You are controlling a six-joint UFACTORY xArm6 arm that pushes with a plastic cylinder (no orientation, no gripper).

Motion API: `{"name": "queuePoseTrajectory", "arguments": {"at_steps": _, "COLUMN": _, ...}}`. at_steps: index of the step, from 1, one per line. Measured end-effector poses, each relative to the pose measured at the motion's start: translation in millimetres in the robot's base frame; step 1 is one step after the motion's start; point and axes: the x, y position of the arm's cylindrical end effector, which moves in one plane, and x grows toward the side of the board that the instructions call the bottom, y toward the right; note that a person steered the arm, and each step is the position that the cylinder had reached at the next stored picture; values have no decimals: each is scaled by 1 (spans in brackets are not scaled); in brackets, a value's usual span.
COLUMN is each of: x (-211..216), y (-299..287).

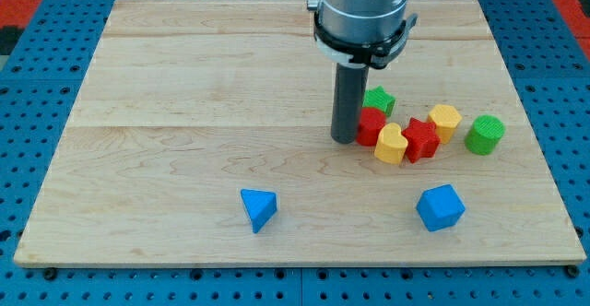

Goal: Place the green star on top of the yellow hexagon

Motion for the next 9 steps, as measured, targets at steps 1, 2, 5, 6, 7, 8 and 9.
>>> {"name": "queuePoseTrajectory", "arguments": {"at_steps": 1, "x": -17, "y": 18}}
{"name": "queuePoseTrajectory", "arguments": {"at_steps": 2, "x": -33, "y": 27}}
{"name": "queuePoseTrajectory", "arguments": {"at_steps": 5, "x": -75, "y": 64}}
{"name": "queuePoseTrajectory", "arguments": {"at_steps": 6, "x": -79, "y": 23}}
{"name": "queuePoseTrajectory", "arguments": {"at_steps": 7, "x": -102, "y": 62}}
{"name": "queuePoseTrajectory", "arguments": {"at_steps": 8, "x": -110, "y": 83}}
{"name": "queuePoseTrajectory", "arguments": {"at_steps": 9, "x": -112, "y": 92}}
